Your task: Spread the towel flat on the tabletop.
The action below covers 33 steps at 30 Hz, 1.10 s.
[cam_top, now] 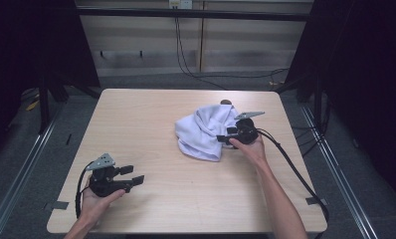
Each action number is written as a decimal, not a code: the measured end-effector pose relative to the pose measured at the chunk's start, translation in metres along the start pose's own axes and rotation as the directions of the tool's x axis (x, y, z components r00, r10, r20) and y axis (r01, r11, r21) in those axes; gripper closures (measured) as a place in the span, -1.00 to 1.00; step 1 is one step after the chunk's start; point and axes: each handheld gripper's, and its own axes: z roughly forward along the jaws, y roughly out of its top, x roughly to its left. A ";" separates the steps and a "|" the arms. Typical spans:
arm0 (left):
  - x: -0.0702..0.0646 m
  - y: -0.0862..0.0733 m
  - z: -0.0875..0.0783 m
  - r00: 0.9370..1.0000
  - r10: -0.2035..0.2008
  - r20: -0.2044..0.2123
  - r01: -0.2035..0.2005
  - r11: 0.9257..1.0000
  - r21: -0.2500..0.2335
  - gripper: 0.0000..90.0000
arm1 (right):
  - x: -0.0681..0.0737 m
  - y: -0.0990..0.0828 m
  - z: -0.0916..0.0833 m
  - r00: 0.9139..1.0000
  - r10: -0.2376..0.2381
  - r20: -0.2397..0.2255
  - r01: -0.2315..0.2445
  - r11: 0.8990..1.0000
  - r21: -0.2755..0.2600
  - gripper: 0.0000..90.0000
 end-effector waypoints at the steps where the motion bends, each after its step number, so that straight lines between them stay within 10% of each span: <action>1: 0.000 0.000 0.000 1.000 -0.003 0.000 0.003 1.000 -0.001 -0.23 | 0.000 0.000 0.000 1.000 0.000 0.000 0.000 1.000 0.000 -0.27; 9: -0.001 0.000 0.002 1.000 0.005 0.003 -0.005 1.000 0.001 -0.22 | 0.017 -0.011 0.015 0.997 -0.042 0.071 0.040 0.999 0.030 0.47; 12: -0.002 0.002 0.005 1.000 0.016 0.005 -0.016 1.000 0.011 -0.21 | 0.033 -0.018 0.011 0.997 -0.081 0.012 0.080 0.996 0.034 0.56; 19: -0.008 0.006 0.012 0.999 0.036 0.025 -0.036 0.999 0.011 -0.11 | 0.058 -0.041 -0.004 0.993 -0.084 -0.085 0.086 0.996 0.012 0.60; 23: -0.017 0.009 0.013 0.996 0.070 0.063 -0.071 0.997 0.008 0.15 | 0.085 -0.055 -0.022 0.980 -0.158 -0.120 0.166 0.985 0.057 0.58; 33: -0.047 0.023 0.049 0.986 0.112 0.121 -0.115 0.993 0.023 -0.02 | 0.121 -0.081 -0.055 0.964 -0.185 -0.190 0.205 0.975 0.092 0.18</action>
